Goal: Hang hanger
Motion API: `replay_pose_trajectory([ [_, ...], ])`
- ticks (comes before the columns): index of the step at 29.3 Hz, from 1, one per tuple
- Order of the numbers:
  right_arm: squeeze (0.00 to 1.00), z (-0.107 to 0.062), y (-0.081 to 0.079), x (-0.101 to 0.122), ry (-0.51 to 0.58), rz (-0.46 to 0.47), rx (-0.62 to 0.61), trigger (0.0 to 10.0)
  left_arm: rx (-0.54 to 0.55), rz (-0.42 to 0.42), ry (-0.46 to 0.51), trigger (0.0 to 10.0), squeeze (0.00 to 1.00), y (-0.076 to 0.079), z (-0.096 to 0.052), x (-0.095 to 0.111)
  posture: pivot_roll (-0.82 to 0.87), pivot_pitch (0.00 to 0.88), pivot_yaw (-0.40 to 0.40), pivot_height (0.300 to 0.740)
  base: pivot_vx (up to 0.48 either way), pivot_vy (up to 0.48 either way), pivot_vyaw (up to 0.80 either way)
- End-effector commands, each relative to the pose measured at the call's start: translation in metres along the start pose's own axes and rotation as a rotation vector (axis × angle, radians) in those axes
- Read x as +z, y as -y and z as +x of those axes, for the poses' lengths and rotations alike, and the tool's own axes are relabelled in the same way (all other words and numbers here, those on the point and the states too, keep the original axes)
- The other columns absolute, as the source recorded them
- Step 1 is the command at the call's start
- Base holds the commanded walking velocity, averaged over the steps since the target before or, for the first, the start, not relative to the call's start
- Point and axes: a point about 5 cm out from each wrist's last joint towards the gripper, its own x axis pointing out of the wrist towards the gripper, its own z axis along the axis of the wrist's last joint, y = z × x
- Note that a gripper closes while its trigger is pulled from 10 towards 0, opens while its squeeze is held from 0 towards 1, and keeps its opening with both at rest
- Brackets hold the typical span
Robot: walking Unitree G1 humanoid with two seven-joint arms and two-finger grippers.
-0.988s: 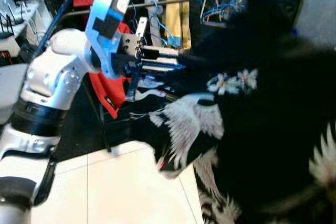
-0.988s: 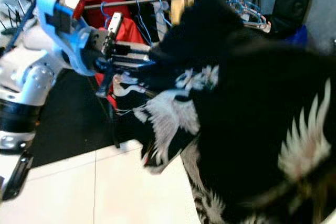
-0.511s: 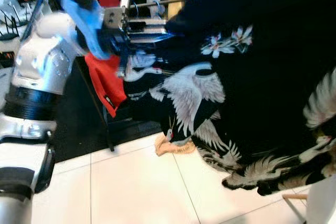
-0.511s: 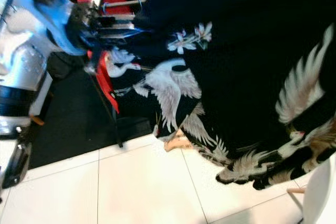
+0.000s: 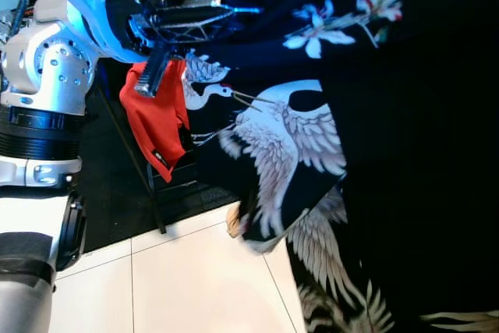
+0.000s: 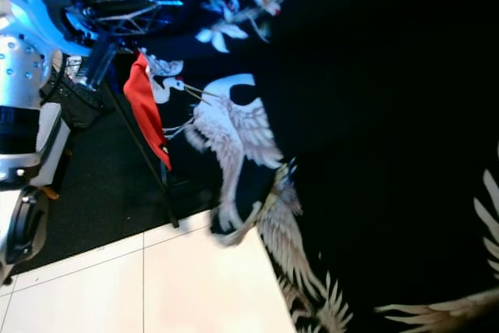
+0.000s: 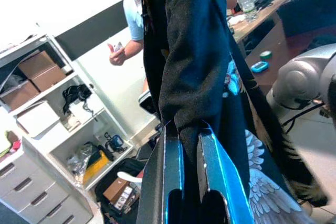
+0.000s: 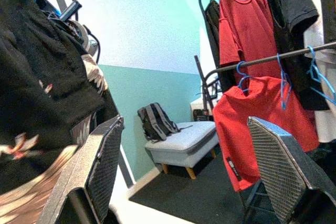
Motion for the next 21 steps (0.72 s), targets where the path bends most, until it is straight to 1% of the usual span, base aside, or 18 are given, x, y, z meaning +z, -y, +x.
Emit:
replay_pose_trajectory([
  [1, 0.0, 0.021, -0.016, -0.003, 0.033, 0.042, 0.159, 10.0, -0.035, 0.011, 0.063, 10.0, 0.0, -0.002, 0.003, 0.009, -0.06, 0.009, 0.089, 0.74, 0.0, 0.0, 0.0],
  [2, 0.0, 0.03, -0.023, -0.002, 0.063, 0.062, 0.248, 10.0, -0.044, 0.008, 0.071, 10.0, 0.0, -0.002, 0.005, 0.01, -0.06, 0.01, 0.091, 0.74, 0.0, 0.0, 0.0],
  [5, 0.0, 0.03, -0.023, -0.002, 0.063, 0.062, 0.248, 10.0, -0.044, 0.008, 0.071, 10.0, 0.0, -0.002, 0.005, 0.01, -0.06, 0.01, 0.091, 0.74, 0.0, 0.0, 0.0],
  [6, 0.0, 0.034, -0.028, -0.001, 0.08, 0.073, 0.302, 10.0, -0.05, 0.007, 0.075, 10.0, 0.0, -0.002, 0.005, 0.011, -0.06, 0.01, 0.091, 0.74, 0.0, 0.0, 0.0],
  [7, 0.0, 0.034, -0.028, -0.001, 0.08, 0.073, 0.302, 10.0, -0.05, 0.007, 0.075, 10.0, 0.0, -0.002, 0.005, 0.011, -0.06, 0.01, 0.091, 0.74, 0.0, 0.0, 0.0],
  [8, 0.0, 0.038, -0.032, 0.001, 0.095, 0.093, 0.355, 10.0, -0.056, 0.006, 0.075, 10.0, 0.0, -0.002, 0.006, 0.011, -0.05, 0.014, 0.091, 0.74, 0.0, 0.0, 0.0],
  [10, 0.0, 0.038, -0.032, 0.001, 0.095, 0.093, 0.355, 10.0, -0.056, 0.006, 0.075, 10.0, 0.0, -0.002, 0.006, 0.011, -0.05, 0.014, 0.091, 0.74, 0.0, 0.0, 0.0],
  [11, 0.0, 0.041, -0.035, 0.001, 0.099, 0.116, 0.393, 10.0, -0.065, 0.002, 0.076, 10.0, 0.0, -0.002, 0.007, 0.012, -0.05, 0.014, 0.091, 0.74, 0.0, 0.0, 0.0],
  [16, 0.0, 0.045, -0.037, -0.002, 0.084, 0.136, 0.417, 10.0, -0.073, -0.002, 0.078, 10.0, 0.0, -0.002, 0.007, 0.013, -0.05, 0.016, 0.091, 0.74, 0.0, 0.0, 0.0],
  [17, 0.0, 0.051, -0.037, -0.007, 0.06, 0.157, 0.433, 10.0, -0.079, -0.004, 0.078, 10.0, 0.0, -0.002, 0.008, 0.014, -0.05, 0.015, 0.089, 0.74, 0.0, 0.0, 0.0],
  [18, 0.0, 0.051, -0.037, -0.007, 0.06, 0.157, 0.433, 10.0, -0.079, -0.004, 0.078, 10.0, 0.0, -0.002, 0.008, 0.014, -0.05, 0.015, 0.089, 0.74, 0.0, 0.0, 0.0],
  [20, 0.0, 0.061, -0.043, -0.015, 0.025, 0.207, 0.475, 10.0, -0.088, -0.009, 0.081, 10.0, 0.0, -0.002, 0.008, 0.016, -0.05, 0.017, 0.089, 0.74, 0.0, 0.0, 0.0],
  [21, 0.0, 0.061, -0.043, -0.015, 0.025, 0.207, 0.475, 10.0, -0.088, -0.009, 0.081, 10.0, 0.0, -0.002, 0.008, 0.016, -0.05, 0.017, 0.089, 0.74, 0.0, 0.0, 0.0],
])
